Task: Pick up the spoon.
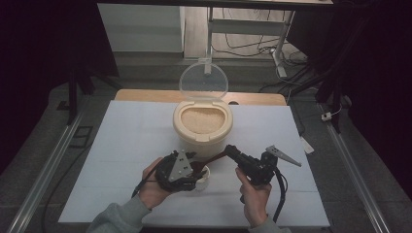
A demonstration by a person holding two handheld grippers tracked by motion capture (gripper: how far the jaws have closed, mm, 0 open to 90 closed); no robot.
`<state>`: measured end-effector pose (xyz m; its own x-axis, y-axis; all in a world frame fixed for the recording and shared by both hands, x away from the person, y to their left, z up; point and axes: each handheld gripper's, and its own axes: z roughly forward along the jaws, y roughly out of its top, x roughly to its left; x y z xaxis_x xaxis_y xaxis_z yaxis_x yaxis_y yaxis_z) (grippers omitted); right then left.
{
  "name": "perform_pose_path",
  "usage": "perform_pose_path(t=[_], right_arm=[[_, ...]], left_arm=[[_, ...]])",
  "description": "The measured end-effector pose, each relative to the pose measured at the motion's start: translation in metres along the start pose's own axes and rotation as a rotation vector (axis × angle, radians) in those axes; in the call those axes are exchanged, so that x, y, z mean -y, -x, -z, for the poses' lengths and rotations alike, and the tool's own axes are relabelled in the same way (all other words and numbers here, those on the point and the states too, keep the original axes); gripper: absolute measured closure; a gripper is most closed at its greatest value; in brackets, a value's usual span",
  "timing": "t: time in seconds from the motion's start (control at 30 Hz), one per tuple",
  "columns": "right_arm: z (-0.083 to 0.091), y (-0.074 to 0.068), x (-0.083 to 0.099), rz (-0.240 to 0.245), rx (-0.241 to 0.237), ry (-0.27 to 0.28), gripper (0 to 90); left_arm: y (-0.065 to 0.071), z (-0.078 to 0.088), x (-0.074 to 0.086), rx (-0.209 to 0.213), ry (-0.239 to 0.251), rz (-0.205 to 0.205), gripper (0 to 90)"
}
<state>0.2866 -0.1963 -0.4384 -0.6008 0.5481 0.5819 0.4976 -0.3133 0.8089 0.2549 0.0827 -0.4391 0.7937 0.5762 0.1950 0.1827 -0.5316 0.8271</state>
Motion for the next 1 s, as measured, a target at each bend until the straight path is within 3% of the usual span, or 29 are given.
perform_pose_path(t=[0.2,0.4,0.7,1.0], right_arm=[[0.005,0.002,-0.007,0.025,-0.017,0.024,83.9],[0.01,0.003,-0.014,0.06,-0.022,0.042,83.9],[0.015,0.005,-0.02,0.077,-0.024,0.053,83.9],[0.017,0.005,-0.022,0.114,-0.039,0.067,83.9]], left_arm=[[-0.015,0.017,0.023,0.05,-0.008,0.115,29.0],[-0.029,0.031,0.053,0.056,-0.033,0.194,26.1],[-0.047,0.051,0.102,0.016,-0.082,0.281,24.9],[-0.057,0.061,0.127,-0.011,-0.114,0.346,22.4]])
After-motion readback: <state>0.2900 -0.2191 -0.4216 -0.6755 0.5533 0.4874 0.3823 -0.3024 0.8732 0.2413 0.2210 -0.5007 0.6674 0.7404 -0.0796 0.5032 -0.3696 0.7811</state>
